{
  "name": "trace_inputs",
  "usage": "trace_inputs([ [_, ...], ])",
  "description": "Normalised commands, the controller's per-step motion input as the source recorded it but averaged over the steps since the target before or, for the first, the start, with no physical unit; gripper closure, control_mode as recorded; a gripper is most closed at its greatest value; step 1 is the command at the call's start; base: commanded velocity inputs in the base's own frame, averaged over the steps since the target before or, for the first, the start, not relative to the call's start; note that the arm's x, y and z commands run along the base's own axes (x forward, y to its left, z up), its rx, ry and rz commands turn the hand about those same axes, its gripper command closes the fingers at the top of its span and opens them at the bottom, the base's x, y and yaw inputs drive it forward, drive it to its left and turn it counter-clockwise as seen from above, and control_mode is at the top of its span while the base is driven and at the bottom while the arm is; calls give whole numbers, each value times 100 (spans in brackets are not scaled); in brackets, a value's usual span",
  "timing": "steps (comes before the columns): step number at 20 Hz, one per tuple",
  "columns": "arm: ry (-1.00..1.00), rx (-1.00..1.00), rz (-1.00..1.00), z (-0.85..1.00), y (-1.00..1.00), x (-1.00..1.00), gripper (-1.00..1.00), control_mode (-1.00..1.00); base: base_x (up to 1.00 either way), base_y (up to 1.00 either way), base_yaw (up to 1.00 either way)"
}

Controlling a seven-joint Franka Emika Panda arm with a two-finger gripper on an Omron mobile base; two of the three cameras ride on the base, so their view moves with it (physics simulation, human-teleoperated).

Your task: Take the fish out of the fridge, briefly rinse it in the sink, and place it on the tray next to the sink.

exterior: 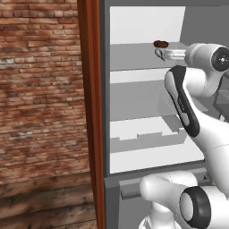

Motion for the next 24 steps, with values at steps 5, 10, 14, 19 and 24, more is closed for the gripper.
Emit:
trace_inputs([
  [5,1,3,-7,25,-41,57,-100,-100,0,0,0],
  [10,8,1,-3,5,-17,37,-100,-100,0,0,0],
  [14,7,-5,0,-24,0,1,-100,-100,0,0,0],
  [19,21,-3,0,-38,8,7,-100,-100,0,0,0],
  [24,9,0,1,-8,13,8,-100,-100,0,0,0],
])
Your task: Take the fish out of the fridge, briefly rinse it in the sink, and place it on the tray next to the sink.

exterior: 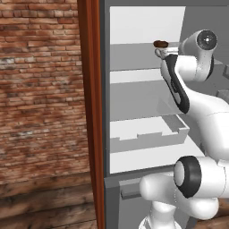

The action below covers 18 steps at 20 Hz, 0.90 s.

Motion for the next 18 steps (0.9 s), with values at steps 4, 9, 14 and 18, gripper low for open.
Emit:
trace_inputs([
  [4,0,0,0,0,11,33,-100,-100,0,0,0],
  [9,2,9,0,-11,1,61,-100,-100,0,0,0],
  [14,2,14,4,-10,-3,60,-100,-100,0,0,0],
  [18,5,3,4,0,0,51,-100,-100,0,0,0],
])
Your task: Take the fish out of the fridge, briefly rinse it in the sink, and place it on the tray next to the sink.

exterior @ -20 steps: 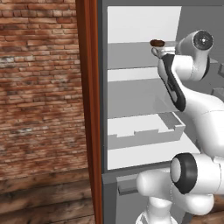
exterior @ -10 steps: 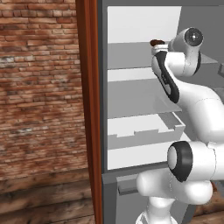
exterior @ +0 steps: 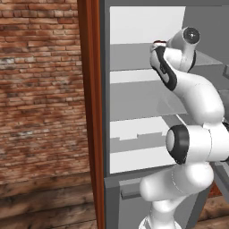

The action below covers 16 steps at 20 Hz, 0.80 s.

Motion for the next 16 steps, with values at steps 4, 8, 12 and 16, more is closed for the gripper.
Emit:
trace_inputs([
  [4,4,-5,0,-5,0,35,-100,-100,0,0,0],
  [8,6,-17,0,-27,0,29,-100,-100,0,0,0],
  [12,2,-16,0,-22,-1,26,-100,-100,0,0,0],
  [16,0,-3,0,-6,-6,35,-100,-100,0,0,0],
])
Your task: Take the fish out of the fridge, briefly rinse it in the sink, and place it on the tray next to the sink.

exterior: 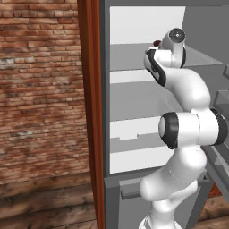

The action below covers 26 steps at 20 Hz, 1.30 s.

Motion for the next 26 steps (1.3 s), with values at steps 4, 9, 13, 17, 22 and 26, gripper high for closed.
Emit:
trace_inputs([
  [4,0,0,0,0,-21,42,-100,-100,0,0,0],
  [9,1,0,0,-3,-28,49,-100,-100,0,0,0],
  [13,2,2,0,-8,-25,54,-100,-100,0,0,0],
  [17,0,3,0,-10,-12,49,-100,-100,0,0,0],
  [22,4,4,0,-20,0,45,-100,-100,0,0,0],
  [26,5,4,0,-42,0,21,100,-100,0,0,0],
])
